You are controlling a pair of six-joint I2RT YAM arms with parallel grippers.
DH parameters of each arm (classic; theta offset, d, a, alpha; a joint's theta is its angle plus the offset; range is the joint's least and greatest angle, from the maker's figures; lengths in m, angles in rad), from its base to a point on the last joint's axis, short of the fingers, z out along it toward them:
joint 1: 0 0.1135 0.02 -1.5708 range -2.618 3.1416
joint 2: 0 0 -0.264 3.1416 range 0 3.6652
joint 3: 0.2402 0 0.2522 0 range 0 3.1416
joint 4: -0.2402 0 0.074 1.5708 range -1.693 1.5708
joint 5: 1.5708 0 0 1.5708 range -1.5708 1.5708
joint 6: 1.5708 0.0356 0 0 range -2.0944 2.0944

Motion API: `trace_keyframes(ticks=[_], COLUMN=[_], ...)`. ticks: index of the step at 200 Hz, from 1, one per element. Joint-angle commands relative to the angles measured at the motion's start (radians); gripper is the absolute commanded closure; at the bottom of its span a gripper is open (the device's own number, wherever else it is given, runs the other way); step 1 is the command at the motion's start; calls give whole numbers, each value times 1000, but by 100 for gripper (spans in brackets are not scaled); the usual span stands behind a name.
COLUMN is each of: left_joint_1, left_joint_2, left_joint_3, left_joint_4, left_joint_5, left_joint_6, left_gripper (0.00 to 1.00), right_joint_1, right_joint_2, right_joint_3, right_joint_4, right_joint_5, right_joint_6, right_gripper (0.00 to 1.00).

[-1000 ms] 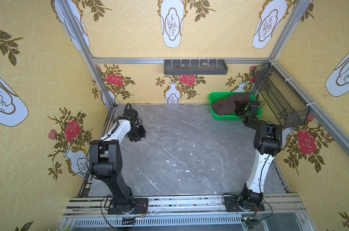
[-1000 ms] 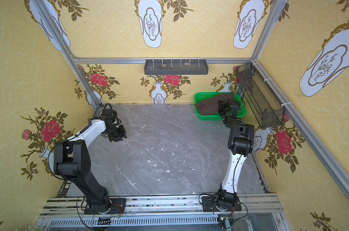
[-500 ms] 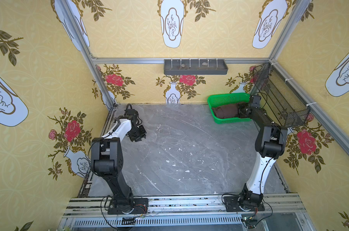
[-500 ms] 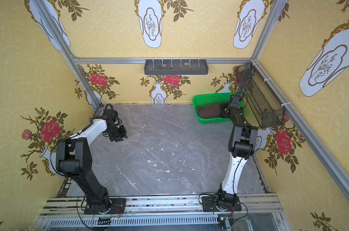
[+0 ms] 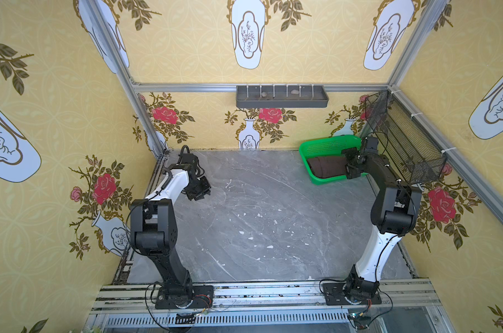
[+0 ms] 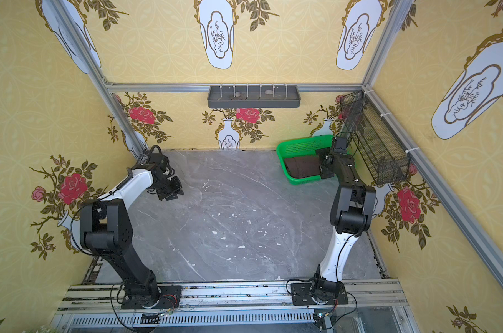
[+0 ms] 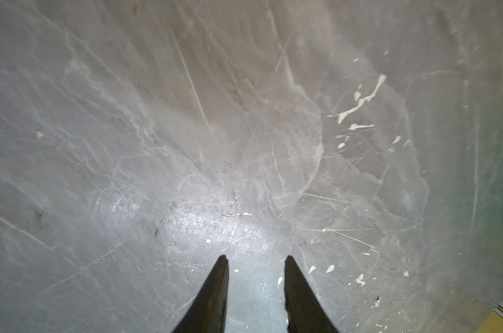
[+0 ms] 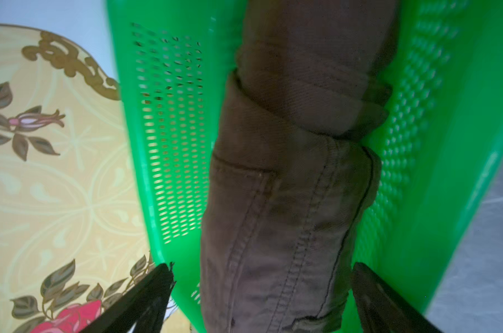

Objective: Roll up the long pants
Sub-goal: Place the long pant in the bin, then adjust the bin at the corner of the board.

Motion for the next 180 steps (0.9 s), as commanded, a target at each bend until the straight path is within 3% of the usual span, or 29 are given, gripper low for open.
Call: trace_keyframes(ticks=[1,49,75,108,116,125,155,180], left_joint_1=[0,0,0,0,0,0,0,0], left_joint_2=[-21,-60,-97,-162,-169,-173,-211,-234], left_joint_3=[34,121,97,-35,-52,-65,-105,-122], left_joint_4=[32,61,62,109,100,88,71,57], left_joint_5=[-8,2,-12,-16,-17,-24,-52,-67], left_joint_6=[0,-15,-35,-53,-54,-54,-54,-50], left_gripper=[64,64,64,65,65,67,73,73], right_joint_1=[3,24,44,141,173,208,263,295], right_joint_2=[-46,-128,-232,-242,-221,-192,-111,-3], right_joint_3=[18,73,-76,-209,-215,-226,-253,-164], right_joint_4=[-75,-132,-151,-184,-214,-245,-221,-208], right_joint_5=[31,-44,-39,-46,-28,3,16,9], right_joint_6=[-216,-454,-483,-559,-564,-566,-558,-545], right_gripper=[2,2,0,49,69,99,100,100])
